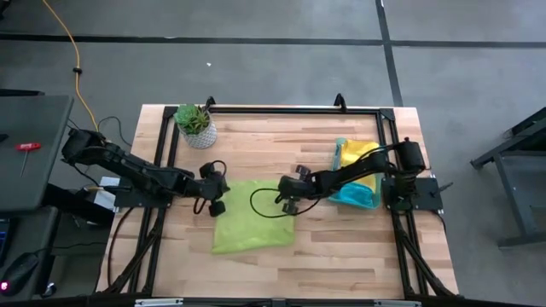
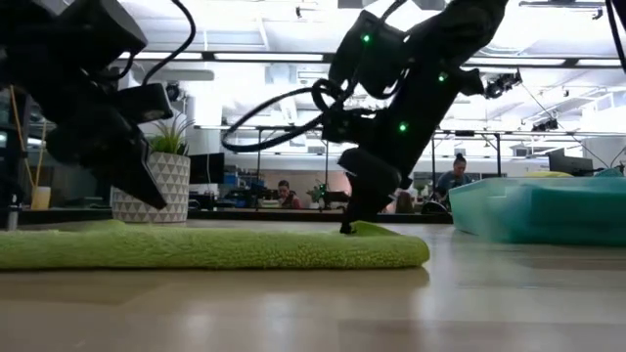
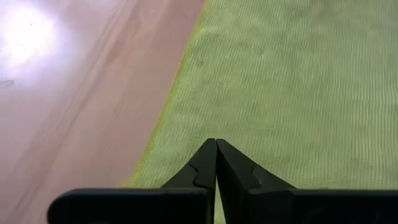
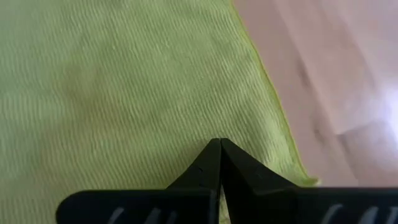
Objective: Fold microfiber towels
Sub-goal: Fold the green microfiber cloth
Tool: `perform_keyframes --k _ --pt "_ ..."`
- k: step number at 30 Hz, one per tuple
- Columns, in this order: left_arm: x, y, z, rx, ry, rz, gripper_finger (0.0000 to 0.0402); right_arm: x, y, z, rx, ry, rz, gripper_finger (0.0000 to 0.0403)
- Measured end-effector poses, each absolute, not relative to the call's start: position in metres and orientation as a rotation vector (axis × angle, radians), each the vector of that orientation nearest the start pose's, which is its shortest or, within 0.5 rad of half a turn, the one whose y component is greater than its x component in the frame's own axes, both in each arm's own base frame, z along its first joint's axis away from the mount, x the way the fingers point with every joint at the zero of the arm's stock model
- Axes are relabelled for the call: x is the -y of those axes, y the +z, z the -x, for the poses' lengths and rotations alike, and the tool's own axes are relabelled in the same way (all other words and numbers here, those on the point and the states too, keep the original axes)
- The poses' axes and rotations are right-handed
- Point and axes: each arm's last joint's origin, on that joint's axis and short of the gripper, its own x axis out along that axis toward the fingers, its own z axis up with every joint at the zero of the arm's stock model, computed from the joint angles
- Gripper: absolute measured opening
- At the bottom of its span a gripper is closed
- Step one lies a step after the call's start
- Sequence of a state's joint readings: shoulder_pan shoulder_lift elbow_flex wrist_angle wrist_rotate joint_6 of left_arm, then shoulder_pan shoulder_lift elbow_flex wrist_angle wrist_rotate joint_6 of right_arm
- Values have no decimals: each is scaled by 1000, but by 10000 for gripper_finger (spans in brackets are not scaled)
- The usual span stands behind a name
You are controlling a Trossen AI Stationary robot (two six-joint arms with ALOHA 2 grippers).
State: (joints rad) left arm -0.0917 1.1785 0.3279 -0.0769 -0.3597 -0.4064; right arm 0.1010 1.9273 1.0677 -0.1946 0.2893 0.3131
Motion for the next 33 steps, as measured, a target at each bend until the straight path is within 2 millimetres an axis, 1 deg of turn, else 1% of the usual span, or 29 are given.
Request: perform_keyframes --k 2,6,13,19,22,29,33 --pt "6 126 -183 -839 441 161 0 -24 119 -364 -998 -367 -70 0" --pt "2 126 -182 -826 523 124 0 -13 117 -362 -989 -488 -74 0" --pt "-8 121 -183 -842 589 121 0 -9 117 -363 -973 -517 -88 0" --pt "-16 107 -185 -901 616 138 0 -8 118 -363 -964 -525 -100 0" --pt "-19 103 -185 -908 648 140 0 -5 118 -363 -952 -564 -108 0" --pt "-38 99 -185 -875 862 36 0 9 119 -362 -889 -732 -119 0" --pt "-51 100 -185 -886 884 15 0 12 120 -361 -848 -823 -85 0"
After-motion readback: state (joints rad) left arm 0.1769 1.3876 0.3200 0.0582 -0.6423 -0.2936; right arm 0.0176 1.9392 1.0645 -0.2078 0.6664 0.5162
